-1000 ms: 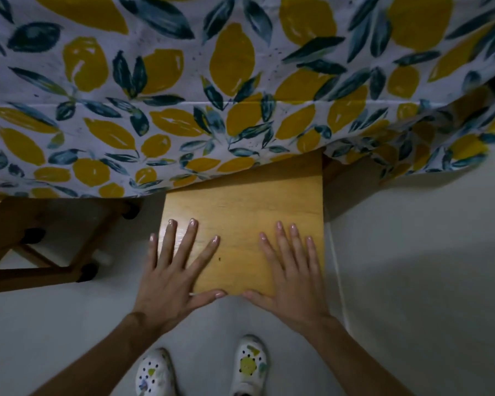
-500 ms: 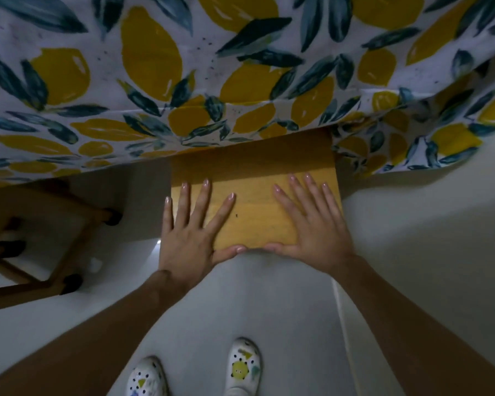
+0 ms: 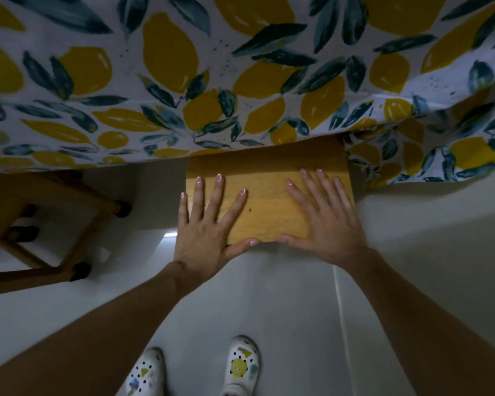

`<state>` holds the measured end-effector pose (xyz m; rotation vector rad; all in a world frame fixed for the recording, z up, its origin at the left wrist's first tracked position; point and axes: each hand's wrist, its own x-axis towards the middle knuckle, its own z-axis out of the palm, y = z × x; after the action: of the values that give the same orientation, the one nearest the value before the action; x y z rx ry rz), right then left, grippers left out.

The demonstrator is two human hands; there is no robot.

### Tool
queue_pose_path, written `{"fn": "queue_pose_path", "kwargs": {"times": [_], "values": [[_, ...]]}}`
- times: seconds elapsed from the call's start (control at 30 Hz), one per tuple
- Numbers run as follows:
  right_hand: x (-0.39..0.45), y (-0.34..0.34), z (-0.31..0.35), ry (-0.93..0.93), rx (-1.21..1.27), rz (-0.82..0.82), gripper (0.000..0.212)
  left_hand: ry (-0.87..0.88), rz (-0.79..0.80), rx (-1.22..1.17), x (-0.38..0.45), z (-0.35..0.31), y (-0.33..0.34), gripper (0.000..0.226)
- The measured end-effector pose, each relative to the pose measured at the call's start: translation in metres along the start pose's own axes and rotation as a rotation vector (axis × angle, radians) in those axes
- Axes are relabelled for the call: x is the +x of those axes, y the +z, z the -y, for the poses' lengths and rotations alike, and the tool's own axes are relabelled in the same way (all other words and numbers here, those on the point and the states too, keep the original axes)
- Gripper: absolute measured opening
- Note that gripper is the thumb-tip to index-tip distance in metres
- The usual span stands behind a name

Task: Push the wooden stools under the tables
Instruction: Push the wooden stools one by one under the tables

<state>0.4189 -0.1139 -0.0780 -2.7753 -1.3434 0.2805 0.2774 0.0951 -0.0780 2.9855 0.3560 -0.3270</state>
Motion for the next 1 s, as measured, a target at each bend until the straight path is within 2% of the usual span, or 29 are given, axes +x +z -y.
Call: {"fn": "queue_pose_path", "kwargs": {"times": [0.13,0.23,0.33,0.43,0.53,0.7,0.77,0.9,1.0], "values": [[0.002,-0.004,0.004,0.041,-0.002,0.057,0.093,-0.015,0.058,-0.145,-0.002,0.002,-0.006,0.068],[0.003,-0.009,0.020,0.130,0.024,0.107,0.086,0.057,0.109,-0.269,-0.001,0.016,-0.011,0.066],[0.001,-0.012,0.070,0.283,0.129,-0.001,0.089,0.155,0.121,-0.502,-0.012,0.056,-0.023,0.064],[0.002,-0.010,0.145,0.326,0.245,-0.104,0.086,0.113,-0.015,-0.522,-0.043,0.112,-0.025,0.062],[0.017,0.003,0.235,0.268,0.285,-0.138,0.082,0.011,-0.098,-0.530,-0.086,0.189,-0.024,0.059],[0.063,0.043,0.404,0.099,0.270,-0.008,0.084,-0.024,-0.178,-0.300,-0.177,0.364,-0.032,0.042],[0.087,0.051,0.473,0.033,0.297,-0.008,0.085,-0.092,-0.170,-0.199,-0.207,0.434,-0.034,0.045],[0.141,0.043,0.597,-0.089,0.362,-0.097,0.091,-0.279,-0.168,-0.186,-0.244,0.551,-0.036,0.054],[0.171,0.041,0.661,-0.133,0.340,-0.102,0.099,-0.297,-0.043,-0.134,-0.249,0.611,-0.028,0.067]]}}
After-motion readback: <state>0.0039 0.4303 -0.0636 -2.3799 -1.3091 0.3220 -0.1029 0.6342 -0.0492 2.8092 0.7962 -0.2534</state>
